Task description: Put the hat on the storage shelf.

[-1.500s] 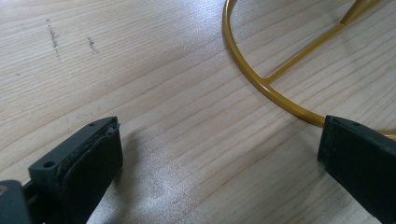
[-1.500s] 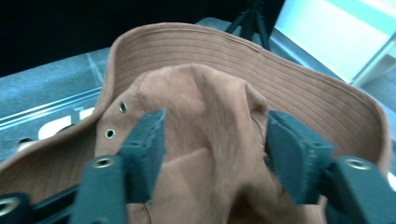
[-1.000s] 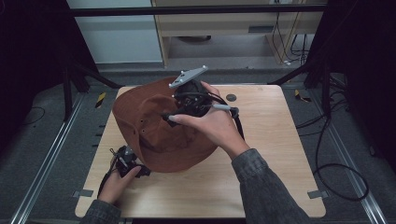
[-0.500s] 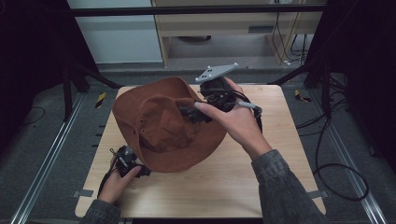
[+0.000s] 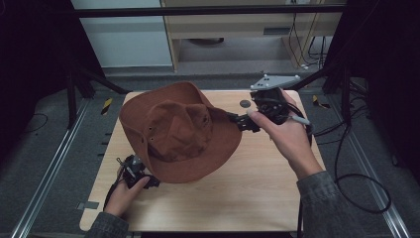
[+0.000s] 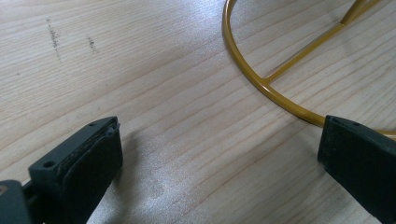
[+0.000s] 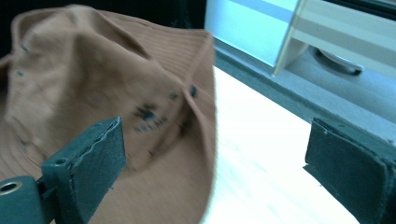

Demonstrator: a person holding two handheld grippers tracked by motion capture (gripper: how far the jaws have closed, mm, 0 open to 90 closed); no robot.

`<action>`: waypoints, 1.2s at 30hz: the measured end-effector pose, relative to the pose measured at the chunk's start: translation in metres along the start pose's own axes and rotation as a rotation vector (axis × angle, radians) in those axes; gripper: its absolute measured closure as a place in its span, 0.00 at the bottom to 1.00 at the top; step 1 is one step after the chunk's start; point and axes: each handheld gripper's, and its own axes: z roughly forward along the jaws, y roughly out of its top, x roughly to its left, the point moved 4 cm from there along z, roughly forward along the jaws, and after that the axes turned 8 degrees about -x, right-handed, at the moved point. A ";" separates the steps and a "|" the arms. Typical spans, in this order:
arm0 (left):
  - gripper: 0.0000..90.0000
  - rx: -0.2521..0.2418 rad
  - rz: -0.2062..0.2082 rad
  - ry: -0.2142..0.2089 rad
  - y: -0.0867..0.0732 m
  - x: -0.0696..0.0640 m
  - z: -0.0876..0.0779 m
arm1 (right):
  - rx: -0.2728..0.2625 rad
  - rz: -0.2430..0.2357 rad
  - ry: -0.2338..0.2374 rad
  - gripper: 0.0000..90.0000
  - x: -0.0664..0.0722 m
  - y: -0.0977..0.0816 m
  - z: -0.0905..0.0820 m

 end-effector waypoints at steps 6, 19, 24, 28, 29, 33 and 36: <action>0.00 0.000 -0.001 0.001 0.000 0.000 0.000 | 0.008 0.045 -0.051 0.06 -0.026 -0.022 -0.012; 0.00 0.004 0.000 -0.002 0.000 0.000 -0.001 | 0.036 0.111 -0.133 0.10 -0.054 -0.093 -0.024; 0.00 0.004 0.000 -0.002 0.000 0.000 -0.001 | 0.069 0.149 -0.122 0.17 -0.054 -0.136 -0.023; 0.00 0.004 0.000 -0.002 0.000 0.000 -0.001 | 0.121 0.173 -0.095 0.15 -0.047 -0.178 -0.012; 0.00 0.003 0.000 -0.001 0.000 0.000 -0.001 | 0.143 0.175 -0.093 0.14 -0.044 -0.188 -0.008; 0.00 0.004 0.000 -0.002 0.000 0.000 -0.001 | 0.186 0.198 -0.089 0.13 -0.039 -0.222 0.007; 0.00 0.004 0.000 -0.002 0.000 0.000 -0.001 | 0.192 0.221 -0.102 0.13 -0.039 -0.243 0.016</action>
